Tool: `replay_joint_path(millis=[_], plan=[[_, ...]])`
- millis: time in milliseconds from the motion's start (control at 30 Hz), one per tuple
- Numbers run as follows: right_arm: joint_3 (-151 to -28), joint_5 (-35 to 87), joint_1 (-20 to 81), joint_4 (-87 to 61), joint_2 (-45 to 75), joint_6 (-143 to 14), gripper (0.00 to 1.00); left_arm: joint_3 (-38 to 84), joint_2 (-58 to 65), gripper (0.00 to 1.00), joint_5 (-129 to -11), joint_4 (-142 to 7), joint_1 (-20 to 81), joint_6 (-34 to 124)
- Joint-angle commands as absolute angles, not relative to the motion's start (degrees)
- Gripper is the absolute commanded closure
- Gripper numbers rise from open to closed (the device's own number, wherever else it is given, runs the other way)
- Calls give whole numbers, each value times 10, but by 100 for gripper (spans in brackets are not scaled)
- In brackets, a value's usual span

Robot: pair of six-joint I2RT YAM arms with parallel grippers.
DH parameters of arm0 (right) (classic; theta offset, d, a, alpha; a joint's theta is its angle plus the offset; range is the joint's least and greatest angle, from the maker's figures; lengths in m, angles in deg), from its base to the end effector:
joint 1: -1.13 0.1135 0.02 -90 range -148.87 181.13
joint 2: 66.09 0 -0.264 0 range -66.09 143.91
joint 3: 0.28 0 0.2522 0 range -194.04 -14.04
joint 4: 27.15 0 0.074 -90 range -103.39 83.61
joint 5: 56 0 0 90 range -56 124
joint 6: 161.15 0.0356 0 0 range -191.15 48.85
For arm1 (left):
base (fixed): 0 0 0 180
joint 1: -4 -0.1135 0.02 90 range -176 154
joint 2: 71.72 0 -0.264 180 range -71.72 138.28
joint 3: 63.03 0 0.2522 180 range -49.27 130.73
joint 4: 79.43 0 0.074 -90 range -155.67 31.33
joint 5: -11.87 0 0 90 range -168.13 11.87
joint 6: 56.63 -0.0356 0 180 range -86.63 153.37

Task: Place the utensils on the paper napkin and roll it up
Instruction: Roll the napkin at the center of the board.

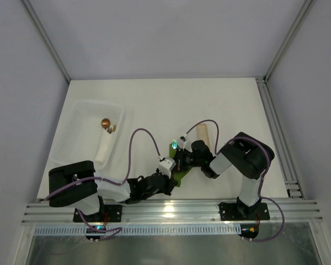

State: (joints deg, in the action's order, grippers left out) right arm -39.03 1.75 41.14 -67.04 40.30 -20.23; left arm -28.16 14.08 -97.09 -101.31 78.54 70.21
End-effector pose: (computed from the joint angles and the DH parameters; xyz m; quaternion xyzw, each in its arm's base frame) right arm 0.2042 0.1962 0.0851 -0.0647 0.8323 0.5207 0.1788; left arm 0.0788 -0.2415 0.1287 0.1956 0.8315 -0.3332 0.3992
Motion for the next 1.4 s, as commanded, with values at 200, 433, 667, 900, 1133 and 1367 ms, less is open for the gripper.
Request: replay_joint_path(millis=[200,433,667,900,1133,1367], plan=[[-391,48,416,-623,403,-237,96,-262,158,100,-1015,-1028,783,703],[-399,49,416,-597,389,-249,96,-266,180,100,-1011,-1007,783,754],[-435,61,415,-556,381,-260,96,-276,182,100,-1016,-979,782,807],[-445,47,398,-575,405,-256,96,-288,189,100,-1018,-985,783,826],[-452,29,373,-597,421,-251,96,-292,195,100,-1014,-985,783,842],[-495,14,352,-576,442,-258,96,-290,204,100,-1014,-984,784,849]])
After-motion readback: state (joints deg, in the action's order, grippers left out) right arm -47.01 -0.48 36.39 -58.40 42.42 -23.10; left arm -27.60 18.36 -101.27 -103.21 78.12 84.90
